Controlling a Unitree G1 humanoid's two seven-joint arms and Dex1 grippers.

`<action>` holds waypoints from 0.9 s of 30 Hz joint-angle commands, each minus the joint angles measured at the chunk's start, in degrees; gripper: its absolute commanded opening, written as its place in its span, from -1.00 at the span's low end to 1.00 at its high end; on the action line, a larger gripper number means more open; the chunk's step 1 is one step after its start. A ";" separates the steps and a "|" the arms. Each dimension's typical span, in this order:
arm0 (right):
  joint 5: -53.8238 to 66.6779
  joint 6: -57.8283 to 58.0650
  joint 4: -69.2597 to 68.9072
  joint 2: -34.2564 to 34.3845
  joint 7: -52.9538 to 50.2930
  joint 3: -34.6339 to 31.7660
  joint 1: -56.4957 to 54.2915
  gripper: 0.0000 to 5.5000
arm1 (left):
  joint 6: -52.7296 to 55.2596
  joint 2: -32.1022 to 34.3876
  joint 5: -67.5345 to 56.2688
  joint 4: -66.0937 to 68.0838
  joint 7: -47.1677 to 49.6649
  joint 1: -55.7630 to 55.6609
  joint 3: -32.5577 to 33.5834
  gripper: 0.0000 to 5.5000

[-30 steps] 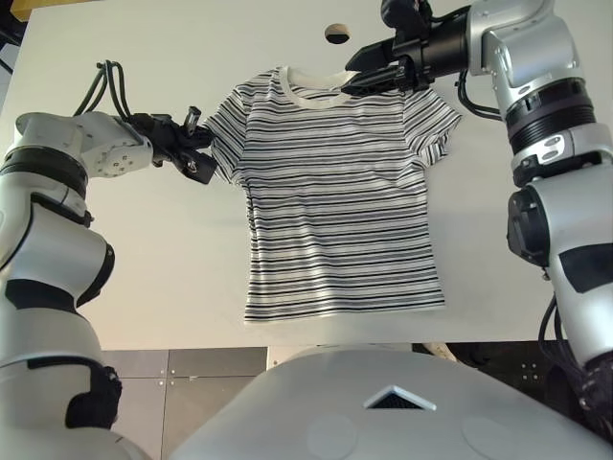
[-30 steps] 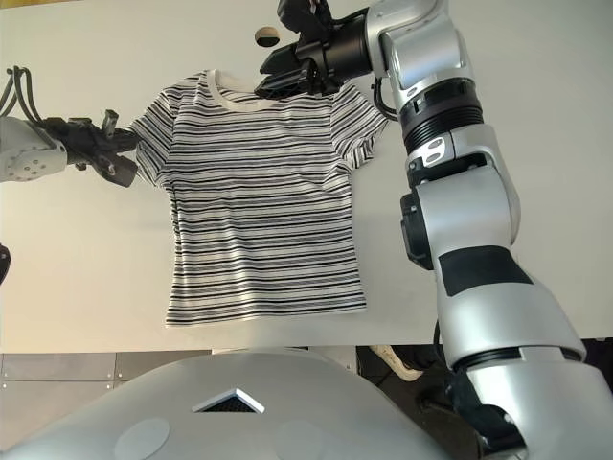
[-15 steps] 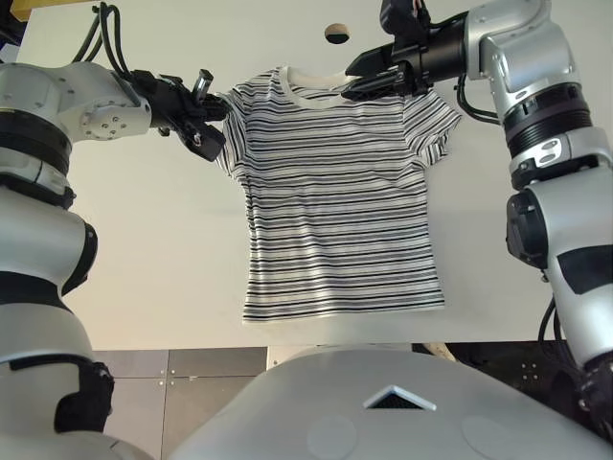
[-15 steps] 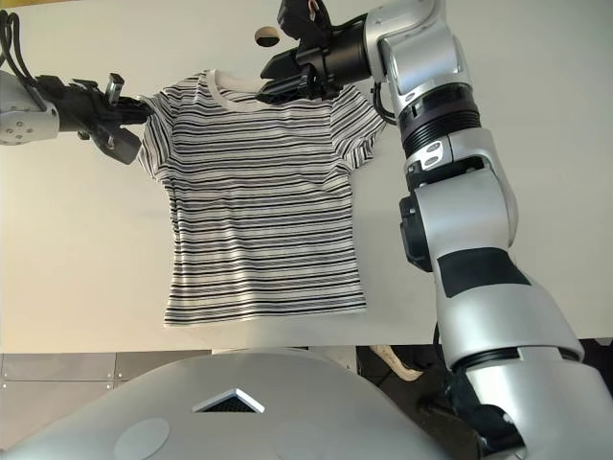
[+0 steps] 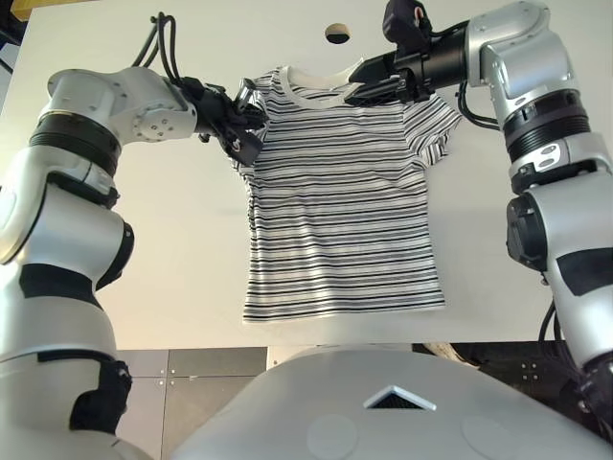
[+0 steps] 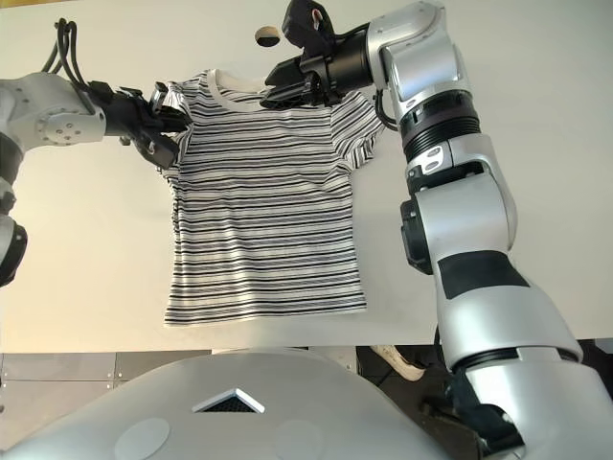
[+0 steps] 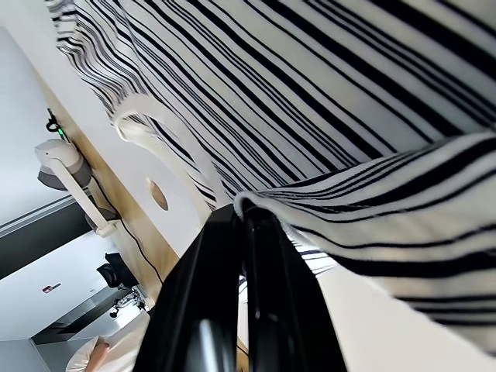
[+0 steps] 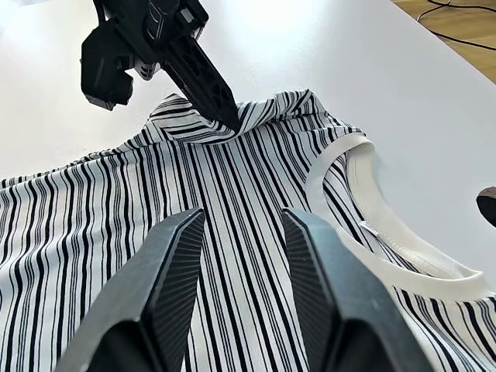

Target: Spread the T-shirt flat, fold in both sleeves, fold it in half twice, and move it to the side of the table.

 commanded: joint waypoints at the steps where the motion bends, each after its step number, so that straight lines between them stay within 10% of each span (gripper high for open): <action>1: -0.83 -0.29 0.62 -0.55 -0.53 0.36 0.42 -0.32 | 1.28 -2.05 -1.72 1.03 -2.01 -1.11 1.20 -0.96; 9: -0.75 -0.16 1.13 -0.61 -1.08 -0.13 0.38 -0.32 | 5.58 -7.46 -4.94 6.36 -8.53 -0.27 2.18 -0.96; 27: -2.16 -4.16 10.09 -3.17 -6.64 -1.94 -2.11 -0.32 | 6.90 -8.13 -9.69 7.02 -8.12 -1.31 6.35 0.09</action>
